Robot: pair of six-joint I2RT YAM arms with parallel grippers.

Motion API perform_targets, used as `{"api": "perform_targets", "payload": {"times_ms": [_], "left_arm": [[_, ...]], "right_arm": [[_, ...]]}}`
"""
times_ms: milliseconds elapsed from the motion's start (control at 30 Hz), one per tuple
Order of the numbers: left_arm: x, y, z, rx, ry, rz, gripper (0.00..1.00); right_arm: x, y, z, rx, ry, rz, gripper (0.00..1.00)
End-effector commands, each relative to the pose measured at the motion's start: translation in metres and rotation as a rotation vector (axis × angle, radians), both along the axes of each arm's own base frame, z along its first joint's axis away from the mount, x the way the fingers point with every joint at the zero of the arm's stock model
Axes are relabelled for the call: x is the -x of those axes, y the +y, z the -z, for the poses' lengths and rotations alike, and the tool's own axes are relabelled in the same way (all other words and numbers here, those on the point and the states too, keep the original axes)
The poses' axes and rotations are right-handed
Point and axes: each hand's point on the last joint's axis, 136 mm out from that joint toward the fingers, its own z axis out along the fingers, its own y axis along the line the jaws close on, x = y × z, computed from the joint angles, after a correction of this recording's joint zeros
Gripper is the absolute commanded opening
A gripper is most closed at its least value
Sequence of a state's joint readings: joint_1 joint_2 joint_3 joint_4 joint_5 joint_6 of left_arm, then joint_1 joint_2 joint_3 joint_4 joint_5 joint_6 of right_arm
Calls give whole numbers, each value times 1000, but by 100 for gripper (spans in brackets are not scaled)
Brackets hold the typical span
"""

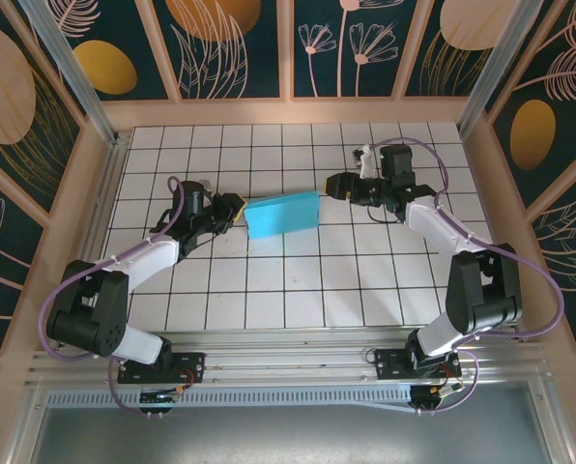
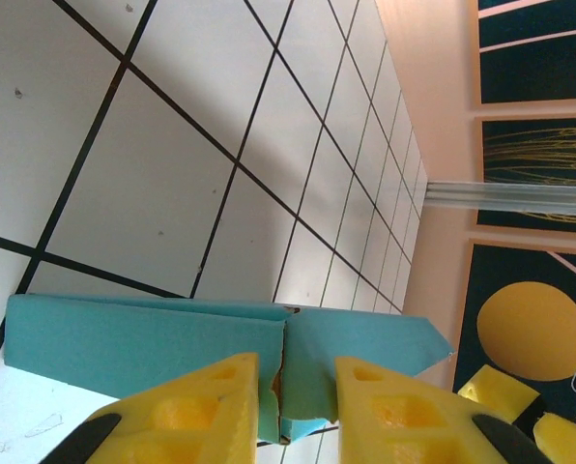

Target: Fold the paper box

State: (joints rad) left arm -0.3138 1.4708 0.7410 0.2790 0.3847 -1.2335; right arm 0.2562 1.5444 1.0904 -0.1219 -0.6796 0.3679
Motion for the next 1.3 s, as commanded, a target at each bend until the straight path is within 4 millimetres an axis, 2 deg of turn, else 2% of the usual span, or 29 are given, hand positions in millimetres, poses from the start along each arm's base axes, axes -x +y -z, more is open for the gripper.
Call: {"api": "perform_targets", "payload": {"times_ms": [0,167,400,567,800,967,1067,1200,1267], "left_arm": [[24,8,47,-88,164,12,23],[24,8,47,-87,165,15,23],[24,8,47,-96,158,22,23],[24,7,48,-92,157,24,23],[30,8,54,-112,166,35,22],[40,13,65,-133,188,33,22],[46,15,71,-159,194,43,17],[52,19,78,-223,189,69,13],[53,19,79,-245,179,84,12]], "right_arm": [[-17,2,9,-36,144,108,60],[-18,27,22,-80,212,47,60],[-18,35,39,-117,263,43,61],[-13,35,50,-125,288,44,50],[1,30,84,-83,348,60,28],[10,23,107,-30,376,75,21],[10,22,97,-28,354,74,25],[11,24,55,-84,290,48,49],[11,22,42,-104,268,48,56]]}}
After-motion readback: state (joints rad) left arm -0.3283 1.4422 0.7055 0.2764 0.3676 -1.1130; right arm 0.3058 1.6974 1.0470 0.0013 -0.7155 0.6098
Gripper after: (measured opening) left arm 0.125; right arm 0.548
